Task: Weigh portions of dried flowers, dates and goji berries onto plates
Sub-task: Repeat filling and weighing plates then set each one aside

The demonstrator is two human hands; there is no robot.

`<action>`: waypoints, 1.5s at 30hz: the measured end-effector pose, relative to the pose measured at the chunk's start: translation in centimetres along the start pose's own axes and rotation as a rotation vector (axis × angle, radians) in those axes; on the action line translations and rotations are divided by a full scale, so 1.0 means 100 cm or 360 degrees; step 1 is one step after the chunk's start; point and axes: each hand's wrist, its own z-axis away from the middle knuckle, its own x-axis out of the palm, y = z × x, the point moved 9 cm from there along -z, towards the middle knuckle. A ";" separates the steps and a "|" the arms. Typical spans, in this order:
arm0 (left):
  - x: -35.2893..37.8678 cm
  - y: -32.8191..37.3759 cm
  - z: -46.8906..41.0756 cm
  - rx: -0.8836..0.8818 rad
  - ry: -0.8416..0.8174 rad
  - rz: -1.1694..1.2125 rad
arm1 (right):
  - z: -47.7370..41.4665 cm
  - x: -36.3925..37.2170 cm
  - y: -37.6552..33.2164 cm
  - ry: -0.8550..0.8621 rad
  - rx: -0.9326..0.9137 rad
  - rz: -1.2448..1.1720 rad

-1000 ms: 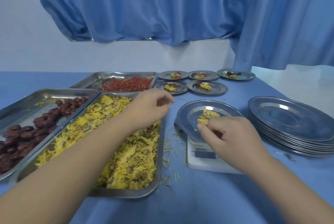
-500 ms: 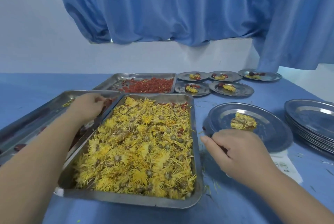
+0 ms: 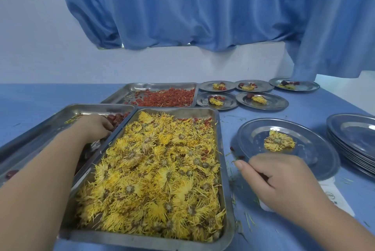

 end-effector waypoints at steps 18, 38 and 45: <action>-0.049 0.060 0.051 0.0228 0.0295 0.0846 | 0.002 -0.011 0.001 -0.0025 0.0094 -0.0160; 0.026 0.383 0.130 0.1179 -0.0215 0.0511 | 0.036 -0.049 0.123 0.0565 0.1141 -0.0809; 0.033 0.389 0.125 0.1272 -0.0136 0.0201 | 0.026 -0.044 0.104 0.0462 0.0998 -0.0705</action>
